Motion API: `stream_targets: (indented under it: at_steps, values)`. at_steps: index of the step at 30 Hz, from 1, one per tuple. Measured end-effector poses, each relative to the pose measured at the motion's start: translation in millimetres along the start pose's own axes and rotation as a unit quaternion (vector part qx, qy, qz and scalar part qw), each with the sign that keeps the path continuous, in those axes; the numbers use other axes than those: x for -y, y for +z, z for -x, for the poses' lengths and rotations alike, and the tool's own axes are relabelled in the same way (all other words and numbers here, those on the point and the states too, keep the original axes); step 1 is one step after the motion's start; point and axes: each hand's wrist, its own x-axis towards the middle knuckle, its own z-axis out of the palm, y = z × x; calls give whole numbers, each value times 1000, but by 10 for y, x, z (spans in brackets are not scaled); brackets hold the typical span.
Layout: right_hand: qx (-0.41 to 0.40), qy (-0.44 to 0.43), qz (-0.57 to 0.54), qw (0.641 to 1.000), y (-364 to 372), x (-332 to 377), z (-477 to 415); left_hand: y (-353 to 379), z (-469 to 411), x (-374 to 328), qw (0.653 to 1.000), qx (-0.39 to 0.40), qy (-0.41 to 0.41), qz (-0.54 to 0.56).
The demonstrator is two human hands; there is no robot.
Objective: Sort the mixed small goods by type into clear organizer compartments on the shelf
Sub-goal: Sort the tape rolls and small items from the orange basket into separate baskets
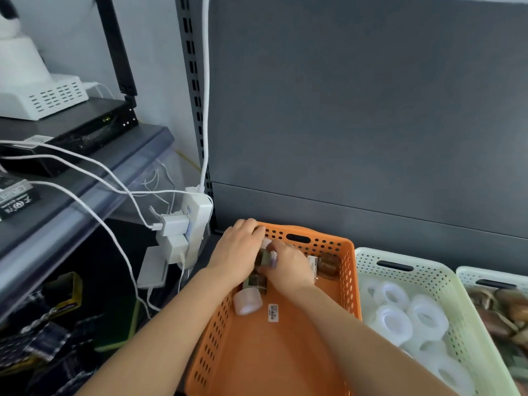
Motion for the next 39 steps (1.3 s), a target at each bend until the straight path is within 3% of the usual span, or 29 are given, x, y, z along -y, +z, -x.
stream_targets:
  at_steps: [6, 12, 19, 26, 32, 39]
  values:
    - [-9, 25, -38, 999, -74, -20, 32, -11, 12, 16, 997, -10, -22, 78]
    - [68, -20, 15, 997, -95, -63, 107, -70, 67, -64, 989, -37, -78, 122]
    - [61, -60, 16, 996, -49, -18, 206, -155, 231, -34, 977, -50, -143, 150]
    - [87, 1, -11, 996, -54, 71, 248, -176, 305, -10, 967, -73, -160, 183]
    - [-45, 42, -134, 989, -551, -96, 379, -230, 212, -209, 949, -108, -150, 256]
    - [-220, 54, -216, 950, -1155, -640, 891, -396, 153, -1085, 920, -132, -100, 355]
